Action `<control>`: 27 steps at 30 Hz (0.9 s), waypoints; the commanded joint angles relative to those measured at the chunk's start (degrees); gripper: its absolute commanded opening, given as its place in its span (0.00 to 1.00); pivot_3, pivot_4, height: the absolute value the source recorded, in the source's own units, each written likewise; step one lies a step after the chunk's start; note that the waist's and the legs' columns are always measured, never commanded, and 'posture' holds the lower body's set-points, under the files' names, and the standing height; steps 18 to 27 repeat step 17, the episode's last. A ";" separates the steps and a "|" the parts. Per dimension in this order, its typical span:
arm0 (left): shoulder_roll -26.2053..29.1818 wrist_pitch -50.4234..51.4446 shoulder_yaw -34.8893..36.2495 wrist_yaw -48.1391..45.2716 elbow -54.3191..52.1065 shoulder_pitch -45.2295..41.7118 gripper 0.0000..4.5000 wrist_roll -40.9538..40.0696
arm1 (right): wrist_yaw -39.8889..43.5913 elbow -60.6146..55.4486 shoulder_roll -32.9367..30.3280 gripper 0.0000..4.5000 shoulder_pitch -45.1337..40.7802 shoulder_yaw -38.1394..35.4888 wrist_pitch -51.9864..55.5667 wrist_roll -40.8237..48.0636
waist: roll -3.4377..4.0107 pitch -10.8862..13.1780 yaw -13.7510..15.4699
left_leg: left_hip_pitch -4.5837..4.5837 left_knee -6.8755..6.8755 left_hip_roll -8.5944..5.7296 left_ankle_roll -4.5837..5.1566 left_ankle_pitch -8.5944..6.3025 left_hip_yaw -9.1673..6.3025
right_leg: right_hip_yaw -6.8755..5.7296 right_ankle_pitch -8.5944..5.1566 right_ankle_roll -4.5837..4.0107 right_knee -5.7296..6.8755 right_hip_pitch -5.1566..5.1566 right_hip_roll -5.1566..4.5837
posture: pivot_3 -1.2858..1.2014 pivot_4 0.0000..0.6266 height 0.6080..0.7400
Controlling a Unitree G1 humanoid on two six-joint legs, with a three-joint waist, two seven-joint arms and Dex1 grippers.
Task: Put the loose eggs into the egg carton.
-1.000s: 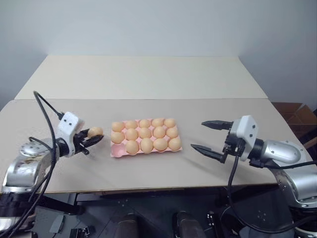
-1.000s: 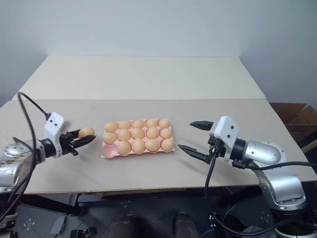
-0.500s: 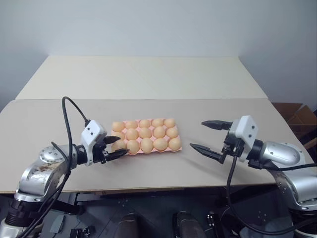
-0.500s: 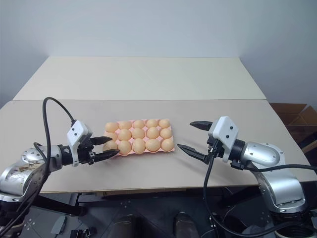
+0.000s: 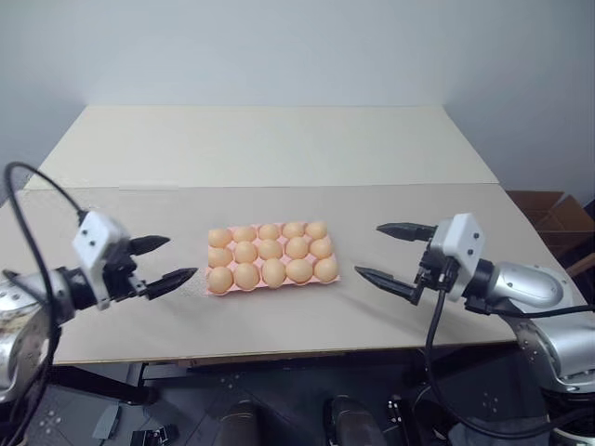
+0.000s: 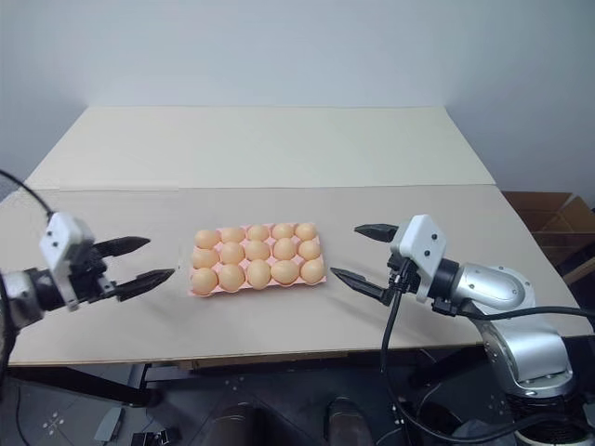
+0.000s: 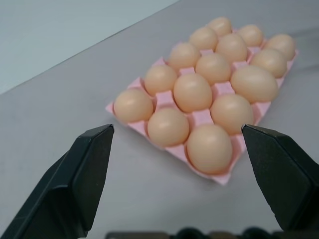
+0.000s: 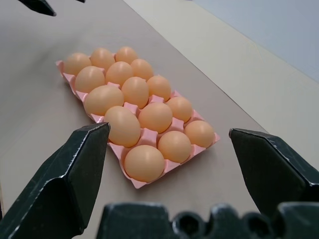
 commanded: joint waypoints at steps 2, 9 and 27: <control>-0.59 -2.34 9.97 -3.86 -1.51 6.38 0.99 -3.46 | 2.80 1.91 -0.96 1.00 -1.35 -2.51 -2.46 1.31 | 0.00 0.00 -0.09 | 0.01 0.00 0.01 0.00 0.00 -0.01 | -0.01 -0.01 -0.02 0.00 0.00 0.01 | 0.52 0.24 1.00; -4.56 -2.87 19.51 -5.85 -6.91 18.66 0.99 -7.23 | 5.59 4.91 -1.87 1.00 -0.32 -3.00 -3.39 0.92 | 0.00 0.00 0.00 | -0.02 0.00 0.02 0.00 -0.01 -0.01 | -0.02 -0.10 -0.15 -0.02 -0.02 -0.03 | 0.52 0.24 1.00; -6.54 -1.85 20.16 -2.99 -11.44 22.33 0.99 -9.44 | 6.80 6.37 -1.76 1.00 -1.22 -2.37 -3.36 0.30 | 0.00 0.00 0.31 | 0.09 0.00 0.03 -0.01 0.00 0.02 | 0.02 -0.30 -0.16 0.02 0.03 0.00 | 0.52 0.24 1.00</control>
